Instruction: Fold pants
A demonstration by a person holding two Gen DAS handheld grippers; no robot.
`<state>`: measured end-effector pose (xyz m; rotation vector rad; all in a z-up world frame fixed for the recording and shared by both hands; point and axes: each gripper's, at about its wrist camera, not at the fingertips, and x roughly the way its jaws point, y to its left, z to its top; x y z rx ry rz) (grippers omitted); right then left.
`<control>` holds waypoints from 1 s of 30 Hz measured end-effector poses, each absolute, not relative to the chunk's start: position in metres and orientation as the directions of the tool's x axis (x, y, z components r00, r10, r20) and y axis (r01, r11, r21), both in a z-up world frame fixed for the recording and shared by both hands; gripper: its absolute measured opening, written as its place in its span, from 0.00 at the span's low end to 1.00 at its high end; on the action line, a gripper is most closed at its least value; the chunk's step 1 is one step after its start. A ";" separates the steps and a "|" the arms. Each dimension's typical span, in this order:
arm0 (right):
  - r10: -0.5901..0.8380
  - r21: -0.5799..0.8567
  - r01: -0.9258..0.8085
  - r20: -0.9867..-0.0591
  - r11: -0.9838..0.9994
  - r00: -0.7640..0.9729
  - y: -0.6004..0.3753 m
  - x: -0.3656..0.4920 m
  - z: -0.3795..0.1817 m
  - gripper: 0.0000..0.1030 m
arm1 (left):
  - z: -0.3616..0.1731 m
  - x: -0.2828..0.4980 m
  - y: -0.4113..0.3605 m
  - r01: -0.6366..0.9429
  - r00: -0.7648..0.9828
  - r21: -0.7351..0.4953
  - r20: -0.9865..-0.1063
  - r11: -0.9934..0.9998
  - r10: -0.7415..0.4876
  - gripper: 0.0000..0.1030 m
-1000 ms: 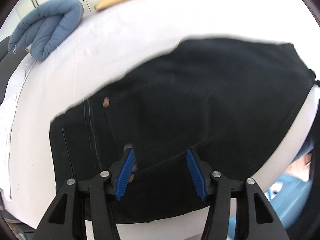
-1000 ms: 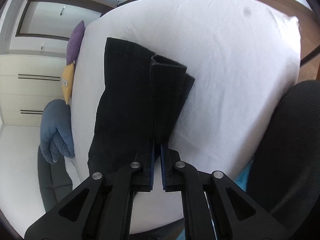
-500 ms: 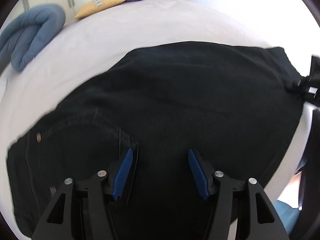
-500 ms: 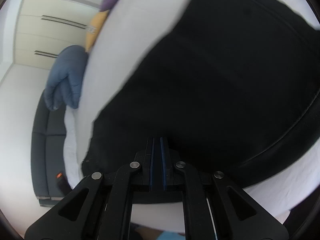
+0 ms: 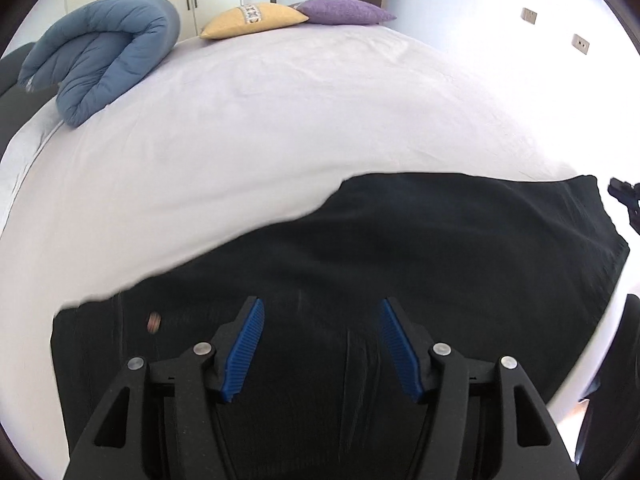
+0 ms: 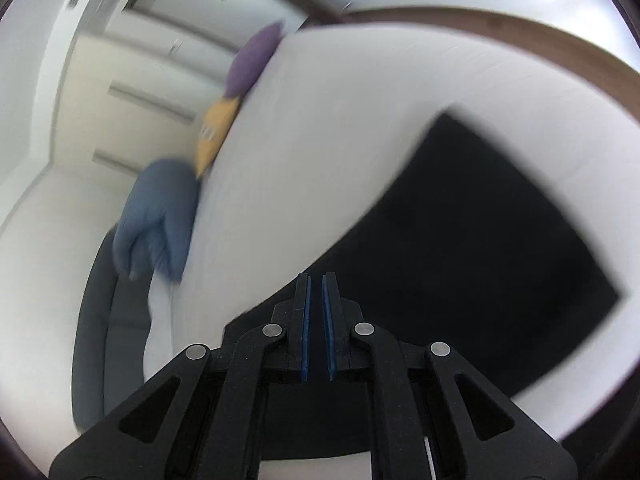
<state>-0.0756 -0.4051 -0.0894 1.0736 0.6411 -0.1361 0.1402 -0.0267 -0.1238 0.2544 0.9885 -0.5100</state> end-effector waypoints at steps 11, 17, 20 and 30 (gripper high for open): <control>0.664 0.798 0.182 -0.585 0.575 0.466 -0.168 0.188 -0.191 0.05 | -0.163 0.179 0.002 0.425 0.414 -0.116 -0.857 0.898 -0.307 0.49; 0.484 0.799 0.325 -0.575 0.506 0.660 -0.243 0.195 -0.214 0.00 | -0.171 0.178 0.015 0.417 0.418 -0.172 -0.836 0.892 -0.357 0.49; 0.336 0.754 0.423 -0.620 0.502 0.709 -0.289 0.165 -0.189 0.06 | -0.173 0.176 0.005 0.413 0.425 -0.153 -0.840 0.898 -0.338 0.49; 0.493 0.821 0.353 -0.557 0.449 0.668 -0.293 0.096 -0.213 0.00 | -0.169 0.134 -0.038 0.448 0.418 -0.018 -0.880 0.894 -0.227 0.70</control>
